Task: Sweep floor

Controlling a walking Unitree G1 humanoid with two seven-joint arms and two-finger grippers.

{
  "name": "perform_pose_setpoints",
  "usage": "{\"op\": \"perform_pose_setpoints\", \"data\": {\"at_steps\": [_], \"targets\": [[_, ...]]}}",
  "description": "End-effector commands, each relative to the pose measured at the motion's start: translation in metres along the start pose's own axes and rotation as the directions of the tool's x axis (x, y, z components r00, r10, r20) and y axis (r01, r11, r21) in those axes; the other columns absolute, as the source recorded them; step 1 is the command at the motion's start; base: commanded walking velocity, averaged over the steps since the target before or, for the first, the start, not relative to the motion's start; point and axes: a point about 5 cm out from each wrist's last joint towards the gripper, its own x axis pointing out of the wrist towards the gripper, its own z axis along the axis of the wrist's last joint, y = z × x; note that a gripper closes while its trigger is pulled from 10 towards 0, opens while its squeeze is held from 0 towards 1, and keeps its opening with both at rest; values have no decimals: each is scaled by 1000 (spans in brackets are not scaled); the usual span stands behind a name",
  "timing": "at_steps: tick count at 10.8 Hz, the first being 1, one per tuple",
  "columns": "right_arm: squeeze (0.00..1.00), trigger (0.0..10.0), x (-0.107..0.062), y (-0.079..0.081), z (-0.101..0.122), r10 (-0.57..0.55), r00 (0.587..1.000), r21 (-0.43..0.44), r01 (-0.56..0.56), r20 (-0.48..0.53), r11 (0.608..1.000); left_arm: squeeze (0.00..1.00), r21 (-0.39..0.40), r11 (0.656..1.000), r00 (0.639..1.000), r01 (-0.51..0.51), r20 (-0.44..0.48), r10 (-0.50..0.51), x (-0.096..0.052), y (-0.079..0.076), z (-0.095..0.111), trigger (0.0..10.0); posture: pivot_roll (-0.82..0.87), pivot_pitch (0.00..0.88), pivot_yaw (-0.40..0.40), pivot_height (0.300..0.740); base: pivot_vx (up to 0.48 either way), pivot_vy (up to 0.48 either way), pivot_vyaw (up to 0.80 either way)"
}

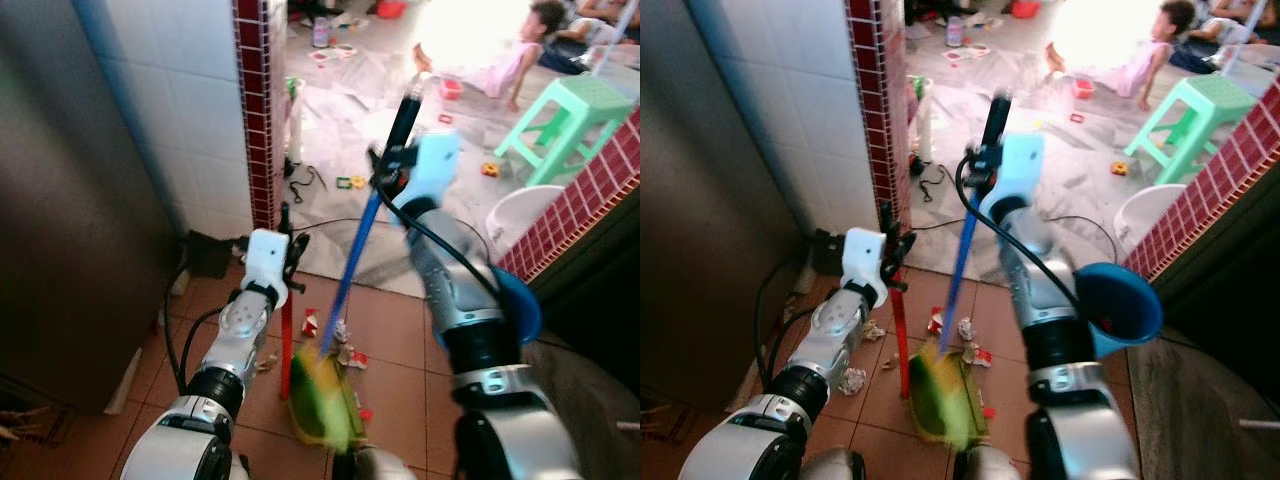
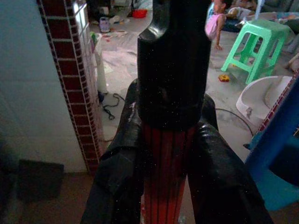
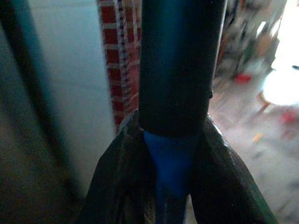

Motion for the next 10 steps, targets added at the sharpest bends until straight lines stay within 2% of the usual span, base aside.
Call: {"op": "perform_pose_setpoints", "data": {"at_steps": [1,4,5,7,10], "targets": [[0,10000,2,-13,24,-30,992,-95,42,123,995,0,65,998,999,7,38,-9,0,4,10,10000,-26,33,-65,740,0,0,0],[0,10000,-6,-32,13,-106,988,-205,128,113,970,0,94,996,998,-9,60,4,-14,8,16,10000,-5,38,-67,740,0,0,0],[0,10000,-10,-38,4,-131,987,-236,149,90,960,0,101,995,996,-24,86,15,-21,11,24,10000,6,40,-73,740,0,0,0],[0,10000,-17,-36,-12,-134,989,-270,144,57,952,0,72,997,986,-40,165,28,-31,15,46,10000,18,42,-77,740,0,0,0],[0,10000,-22,-30,-25,-137,990,-278,144,46,950,0,15,998,947,-65,318,56,-32,17,86,10000,26,38,-68,740,0,0,0]]}}
